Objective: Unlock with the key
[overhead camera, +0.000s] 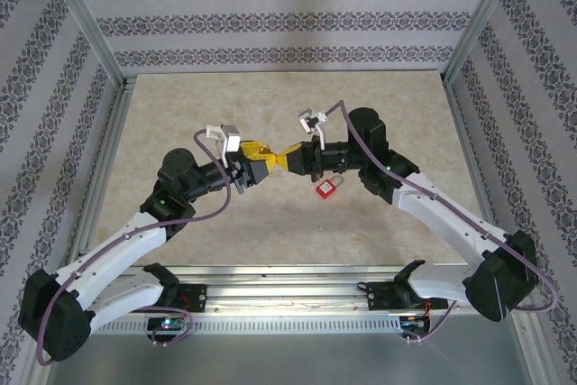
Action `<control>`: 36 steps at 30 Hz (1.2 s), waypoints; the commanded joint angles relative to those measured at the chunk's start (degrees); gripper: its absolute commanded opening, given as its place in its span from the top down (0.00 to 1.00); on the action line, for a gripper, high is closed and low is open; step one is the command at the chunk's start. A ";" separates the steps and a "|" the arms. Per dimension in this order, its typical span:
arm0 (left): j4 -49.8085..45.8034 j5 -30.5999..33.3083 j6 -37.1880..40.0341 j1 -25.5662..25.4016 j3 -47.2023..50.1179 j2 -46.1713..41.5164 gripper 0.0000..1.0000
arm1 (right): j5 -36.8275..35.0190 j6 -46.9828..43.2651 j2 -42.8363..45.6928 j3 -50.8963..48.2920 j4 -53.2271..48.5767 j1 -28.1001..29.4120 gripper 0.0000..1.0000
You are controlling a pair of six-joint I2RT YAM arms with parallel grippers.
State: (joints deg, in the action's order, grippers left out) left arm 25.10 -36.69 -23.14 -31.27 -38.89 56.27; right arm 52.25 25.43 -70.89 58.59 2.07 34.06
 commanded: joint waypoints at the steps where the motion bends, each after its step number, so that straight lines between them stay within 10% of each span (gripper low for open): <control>1: -7.64 -8.06 2.89 0.38 -2.86 -1.31 0.53 | 4.75 -5.33 0.40 3.33 -5.16 -0.56 1.00; 14: -18.27 -23.96 4.65 9.38 -5.21 -4.31 0.39 | 8.74 -9.96 -1.24 5.33 -12.54 -1.63 1.00; 36: -25.02 -35.56 7.23 9.44 -13.14 6.13 0.56 | 4.88 -26.42 -2.14 8.10 -26.53 -0.97 1.00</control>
State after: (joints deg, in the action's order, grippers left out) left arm 2.72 -69.14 -18.15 -22.37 -50.92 62.15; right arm 57.45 1.65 -73.43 66.37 -23.99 33.15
